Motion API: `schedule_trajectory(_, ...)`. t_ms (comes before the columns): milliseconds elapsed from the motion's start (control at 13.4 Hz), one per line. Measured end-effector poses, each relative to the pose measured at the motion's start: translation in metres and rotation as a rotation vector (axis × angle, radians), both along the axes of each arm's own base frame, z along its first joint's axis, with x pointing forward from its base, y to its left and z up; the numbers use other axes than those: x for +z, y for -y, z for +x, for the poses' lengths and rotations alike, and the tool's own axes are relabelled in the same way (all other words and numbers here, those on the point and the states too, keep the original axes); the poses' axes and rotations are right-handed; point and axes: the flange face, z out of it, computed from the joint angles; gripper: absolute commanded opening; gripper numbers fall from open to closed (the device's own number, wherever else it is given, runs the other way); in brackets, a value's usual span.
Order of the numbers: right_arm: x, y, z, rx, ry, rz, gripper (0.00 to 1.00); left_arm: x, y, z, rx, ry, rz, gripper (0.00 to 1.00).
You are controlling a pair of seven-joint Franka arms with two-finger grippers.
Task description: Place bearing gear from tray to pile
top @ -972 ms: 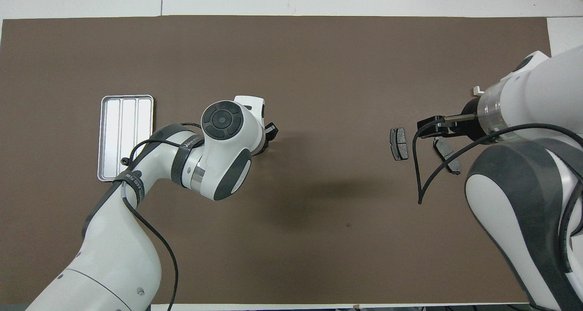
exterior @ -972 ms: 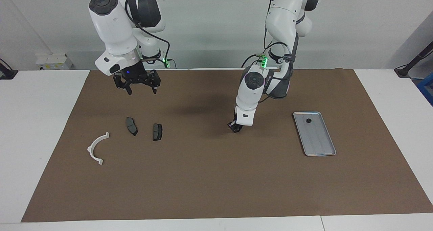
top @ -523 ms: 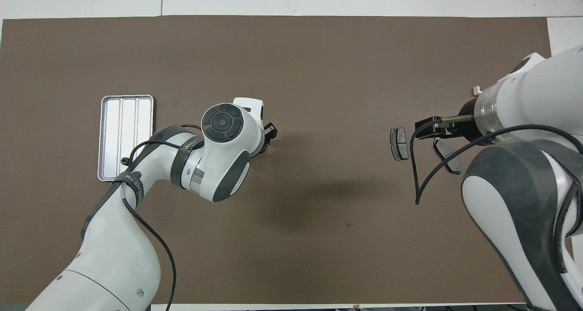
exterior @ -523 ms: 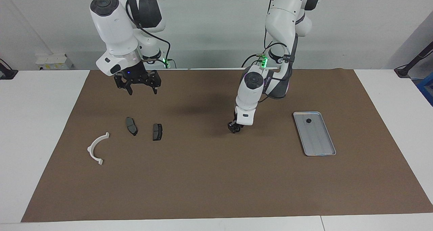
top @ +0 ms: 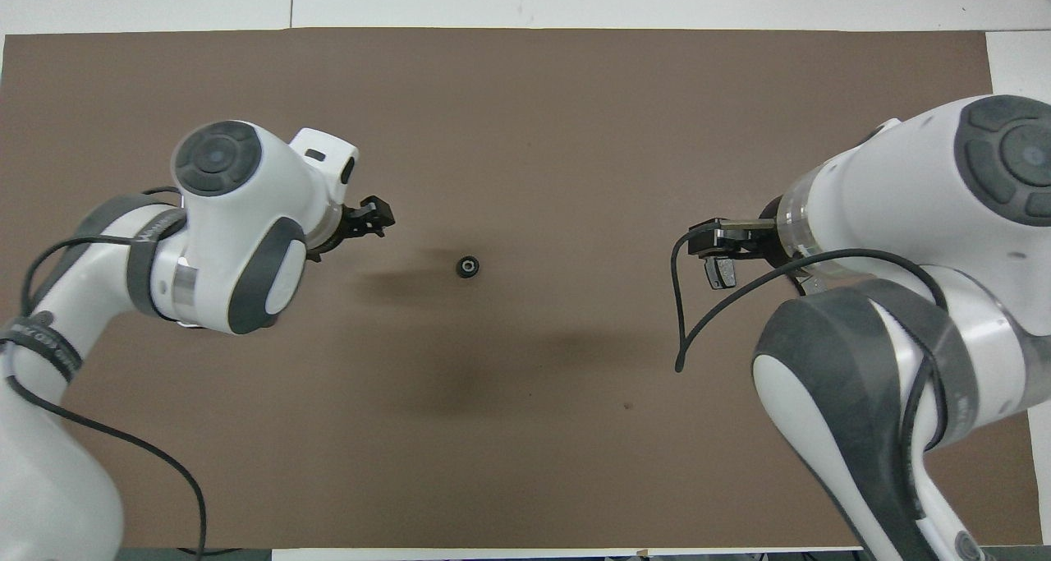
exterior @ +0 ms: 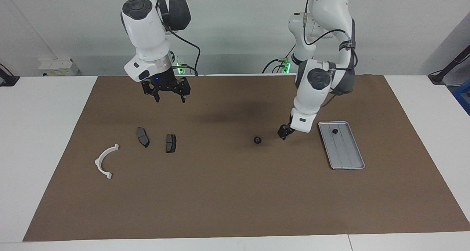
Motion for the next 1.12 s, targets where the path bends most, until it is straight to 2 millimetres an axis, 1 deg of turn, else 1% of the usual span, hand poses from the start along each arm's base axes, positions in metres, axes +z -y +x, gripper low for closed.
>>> schedule_trajectory(150,-0.014,-0.041,-0.004,-0.042,0.007,0.01,1.0,-0.008,-0.064,0.008,-0.114,-0.016,-0.003,1.0)
schedule_trajectory(224,-0.025,-0.067,-0.008,-0.065,0.009,0.017,1.0,-0.014,-0.096,0.01,-0.178,-0.021,-0.007,1.0)
schedule_trajectory(374,-0.05,-0.116,-0.016,-0.101,0.011,0.03,1.0,-0.021,-0.151,0.012,-0.281,-0.012,-0.015,0.95)
schedule_trajectory(449,-0.062,-0.137,-0.019,-0.114,0.015,0.032,1.0,-0.025,-0.172,0.012,-0.304,-0.005,-0.016,0.93)
schedule_trajectory(523,-0.075,-0.156,-0.02,-0.133,0.02,0.034,1.0,-0.031,-0.185,0.009,-0.31,0.004,-0.015,0.87)
schedule_trajectory(598,-0.087,-0.175,-0.021,-0.157,0.026,0.033,1.0,-0.038,-0.191,0.003,-0.309,0.007,-0.015,0.81)
schedule_trajectory(673,-0.099,-0.194,-0.021,-0.179,0.031,0.026,1.0,-0.047,-0.189,-0.004,-0.311,-0.001,-0.016,0.79)
schedule_trajectory(822,-0.122,-0.228,-0.017,-0.203,0.04,0.012,1.0,-0.06,-0.184,-0.02,-0.303,-0.023,-0.02,0.77)
schedule_trajectory(897,-0.137,-0.246,-0.017,-0.207,0.043,-0.006,1.0,-0.062,-0.182,-0.026,-0.296,-0.03,-0.021,0.74)
schedule_trajectory(1047,-0.176,-0.292,-0.021,-0.233,0.07,-0.054,1.0,-0.063,-0.182,-0.032,-0.284,-0.035,-0.02,0.71)
schedule_trajectory(1121,-0.192,-0.307,-0.019,-0.245,0.076,-0.063,1.0,-0.063,-0.182,-0.035,-0.281,-0.038,-0.021,0.7)
